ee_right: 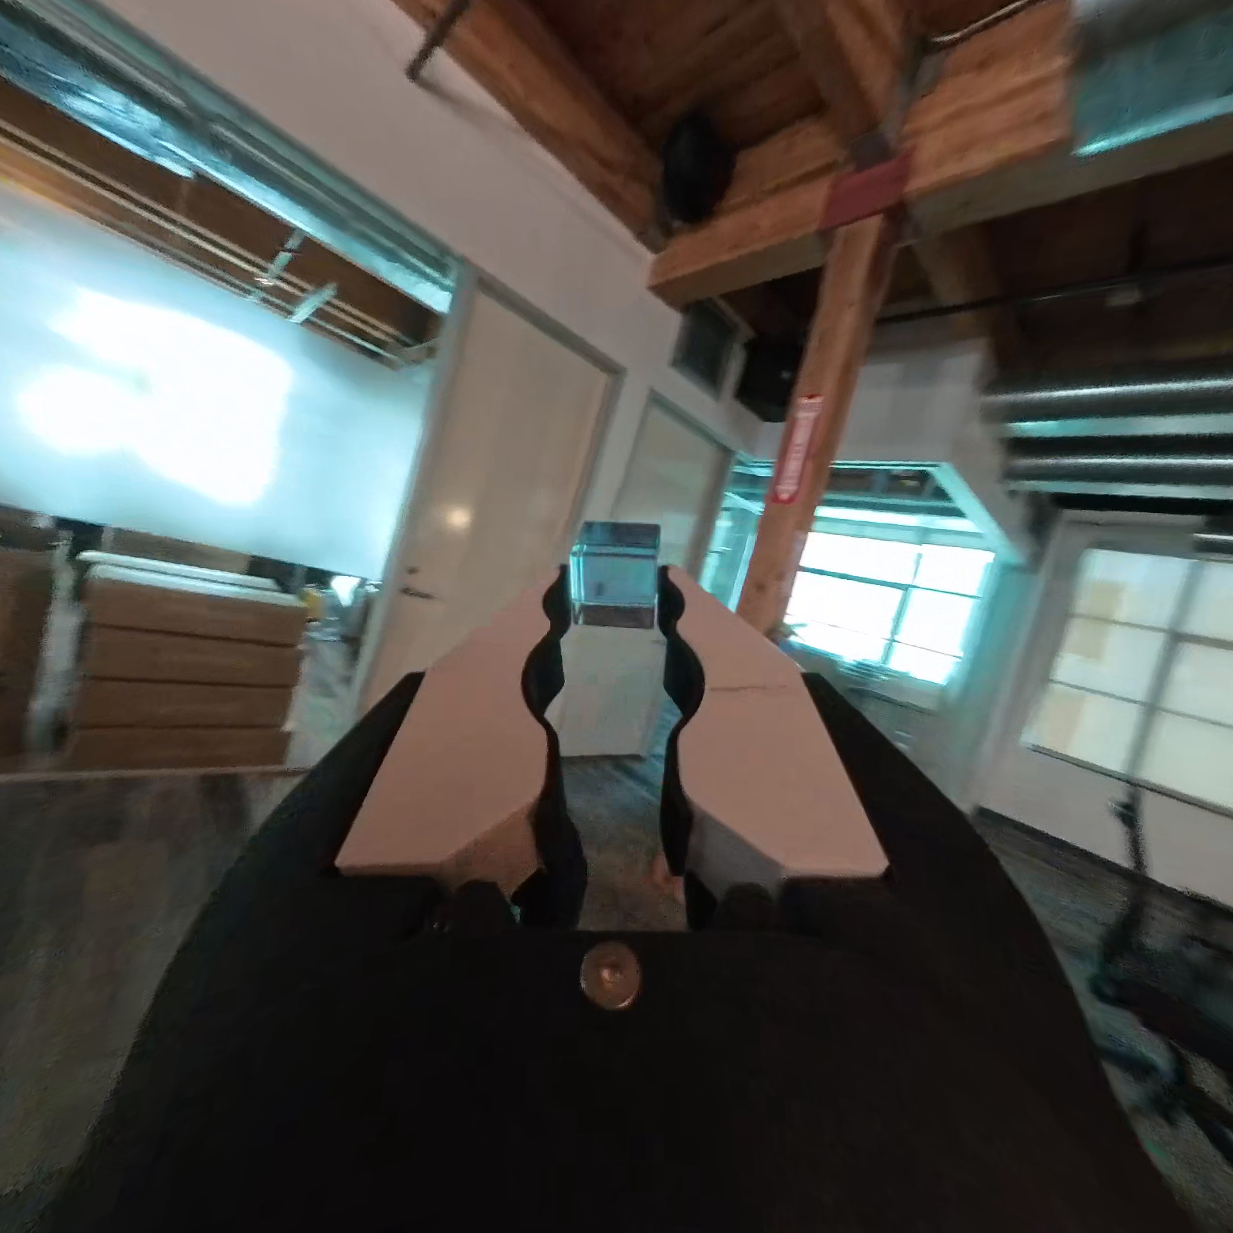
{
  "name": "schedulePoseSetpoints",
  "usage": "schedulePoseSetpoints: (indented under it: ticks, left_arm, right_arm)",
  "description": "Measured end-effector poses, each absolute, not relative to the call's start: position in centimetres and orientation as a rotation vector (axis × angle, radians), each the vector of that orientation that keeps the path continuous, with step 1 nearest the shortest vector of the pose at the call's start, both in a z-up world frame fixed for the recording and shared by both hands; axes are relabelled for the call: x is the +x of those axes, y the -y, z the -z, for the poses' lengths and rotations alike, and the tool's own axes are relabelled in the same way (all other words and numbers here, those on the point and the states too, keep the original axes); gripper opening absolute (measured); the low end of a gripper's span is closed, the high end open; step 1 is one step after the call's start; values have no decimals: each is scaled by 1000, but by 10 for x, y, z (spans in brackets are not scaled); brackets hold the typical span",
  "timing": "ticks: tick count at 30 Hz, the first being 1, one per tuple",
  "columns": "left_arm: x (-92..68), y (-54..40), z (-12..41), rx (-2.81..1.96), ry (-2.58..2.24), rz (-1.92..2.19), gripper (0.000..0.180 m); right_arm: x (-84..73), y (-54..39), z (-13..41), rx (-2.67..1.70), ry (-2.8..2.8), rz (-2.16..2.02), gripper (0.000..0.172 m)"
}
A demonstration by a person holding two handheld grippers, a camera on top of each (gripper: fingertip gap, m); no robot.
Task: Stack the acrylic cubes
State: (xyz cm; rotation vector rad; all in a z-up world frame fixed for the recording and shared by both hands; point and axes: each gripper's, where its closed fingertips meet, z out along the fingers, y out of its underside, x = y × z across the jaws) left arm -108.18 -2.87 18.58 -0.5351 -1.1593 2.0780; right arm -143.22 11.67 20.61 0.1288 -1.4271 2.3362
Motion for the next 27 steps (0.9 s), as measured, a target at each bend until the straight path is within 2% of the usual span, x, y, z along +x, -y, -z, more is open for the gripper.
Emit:
schedulePoseSetpoints:
  ticks: [7, 10, 17, 22, 27]
  left_arm:
    - [-1060, 116, -157, -468, 1427, -2250, 26]
    - [-1023, 158, -160, -384, 1455, -2371, 26]
    - [-923, 266, -183, -194, 1494, -2667, 26]
    - [-879, 337, -192, -187, 1610, -2732, 26]
    - [-841, 405, -179, -106, 1716, -2753, 26]
  right_arm:
    - [-1417, 98, -179, 329, 1650, -2643, 23]
    - [-1375, 180, -169, 454, 1680, -2758, 23]
    - [-1263, 379, -155, 862, 1790, -2742, 23]
    - [-1180, 481, -169, 1023, 1744, -2885, 23]
    - [-1100, 573, -153, 1274, 1783, -2871, 23]
